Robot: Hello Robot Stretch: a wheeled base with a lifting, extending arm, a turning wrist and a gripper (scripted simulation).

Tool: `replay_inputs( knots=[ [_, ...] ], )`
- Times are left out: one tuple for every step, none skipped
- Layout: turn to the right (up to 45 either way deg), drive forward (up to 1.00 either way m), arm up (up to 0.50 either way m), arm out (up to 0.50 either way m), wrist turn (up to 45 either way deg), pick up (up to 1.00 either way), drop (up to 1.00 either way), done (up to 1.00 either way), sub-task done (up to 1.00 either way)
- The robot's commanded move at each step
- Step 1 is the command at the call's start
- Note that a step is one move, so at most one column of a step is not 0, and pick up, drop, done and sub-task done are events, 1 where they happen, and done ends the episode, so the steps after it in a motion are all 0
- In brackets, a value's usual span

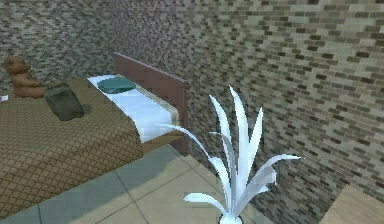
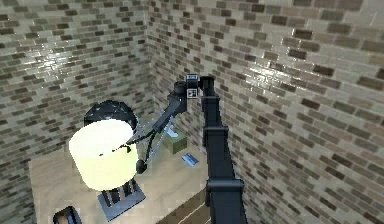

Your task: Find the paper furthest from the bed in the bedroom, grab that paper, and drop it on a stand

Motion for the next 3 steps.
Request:
replay_inputs(
  knots=[
    [0.0,0.00,0.00,0.02,0.0,0.00,0.00,0.00,0.00],
    [0.0,0.00,0.00,0.00,45.0,0.00,0.00,0.00,0.00],
    [0.0,0.00,0.00,0.00,45.0,0.00,0.00,0.00,0.00]
  ],
)
